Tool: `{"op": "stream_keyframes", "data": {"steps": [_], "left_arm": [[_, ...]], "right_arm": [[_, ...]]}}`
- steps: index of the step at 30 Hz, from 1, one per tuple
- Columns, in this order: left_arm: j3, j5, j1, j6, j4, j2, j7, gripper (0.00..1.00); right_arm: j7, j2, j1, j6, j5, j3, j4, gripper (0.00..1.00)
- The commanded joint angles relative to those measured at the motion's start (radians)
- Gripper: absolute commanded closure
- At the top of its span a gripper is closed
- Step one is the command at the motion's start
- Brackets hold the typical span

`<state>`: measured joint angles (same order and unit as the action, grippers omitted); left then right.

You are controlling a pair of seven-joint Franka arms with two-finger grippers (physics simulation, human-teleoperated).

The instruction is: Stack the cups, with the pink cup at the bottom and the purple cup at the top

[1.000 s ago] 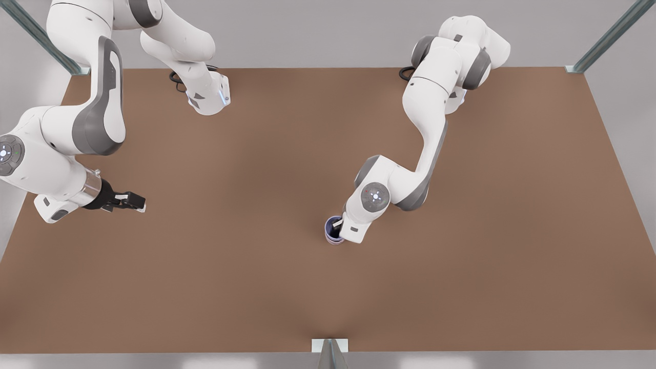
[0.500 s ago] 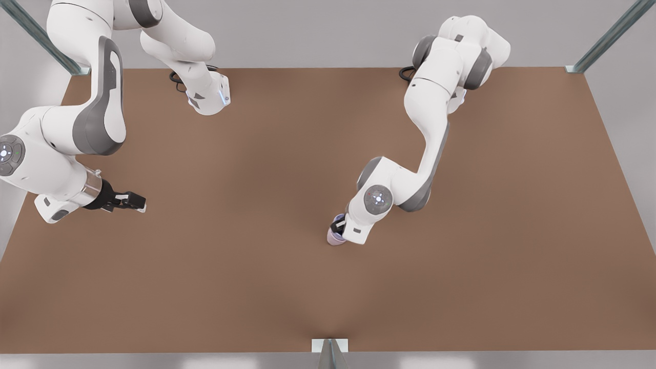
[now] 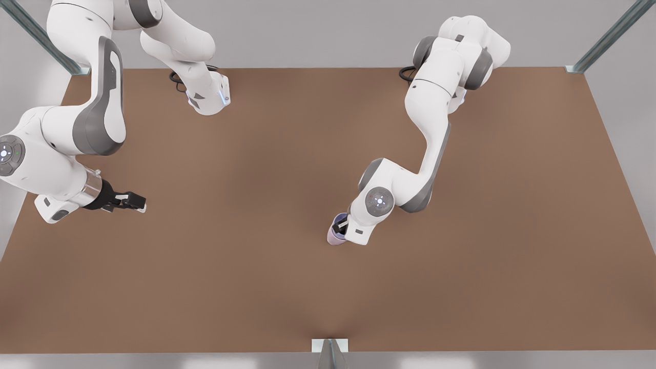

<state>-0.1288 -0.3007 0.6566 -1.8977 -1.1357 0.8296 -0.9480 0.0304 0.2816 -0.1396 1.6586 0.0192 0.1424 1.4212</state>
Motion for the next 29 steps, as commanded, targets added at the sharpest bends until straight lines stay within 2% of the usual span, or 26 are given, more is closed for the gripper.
{"op": "stream_keyframes", "data": {"steps": [1, 14, 15, 17, 19, 21, 23, 24, 25, 29], "left_arm": [[0.0, 0.0, 0.0, 0.005, 0.001, -0.003, -0.005, 0.0], [0.0, -0.001, 0.005, 0.025, 0.001, -0.036, -0.008, 0.0], [0.0, 0.006, 0.005, 0.055, 0.001, -0.059, 0.001, 0.0], [-0.018, 0.049, -0.032, 0.264, 0.008, -0.161, 0.148, 0.0], [-0.02, 0.153, -0.215, 0.408, 0.008, -0.306, 0.628, 0.0], [-0.097, 0.225, -0.314, 0.436, 0.005, -0.348, 1.003, 0.0], [-0.104, 0.242, -0.353, 0.46, -0.025, -0.406, 1.077, 0.0], [-0.084, 0.293, -0.351, 0.356, -0.251, -0.564, 1.075, 0.0], [-0.075, 0.296, -0.35, 0.325, -0.302, -0.612, 1.075, 0.0], [-0.075, 0.295, -0.348, 0.339, -0.302, -0.607, 1.069, 0.0]], "right_arm": [[-0.001, -0.001, 0.0, 0.0, 0.001, 0.0, -0.001, 0.0], [-0.001, -0.002, -0.002, 0.004, -0.001, 0.0, 0.001, 0.0], [-0.001, -0.002, -0.003, 0.004, -0.001, 0.0, 0.001, 0.0], [-0.001, -0.002, -0.002, 0.004, -0.001, 0.0, 0.001, 0.0], [-0.001, -0.002, 0.0, 0.004, -0.001, 0.0, 0.001, 0.0], [-0.001, -0.002, 0.002, 0.004, 0.001, 0.002, -0.001, 0.0], [-0.001, 0.004, 0.003, 0.004, 0.002, 0.005, -0.002, 0.0], [-0.001, 0.004, 0.003, 0.004, 0.001, 0.006, -0.002, 0.0], [-0.003, 0.004, 0.002, 0.004, -0.001, 0.006, -0.002, 0.0], [-0.001, 0.002, 0.003, 0.001, -0.004, 0.006, -0.001, 0.0]]}}
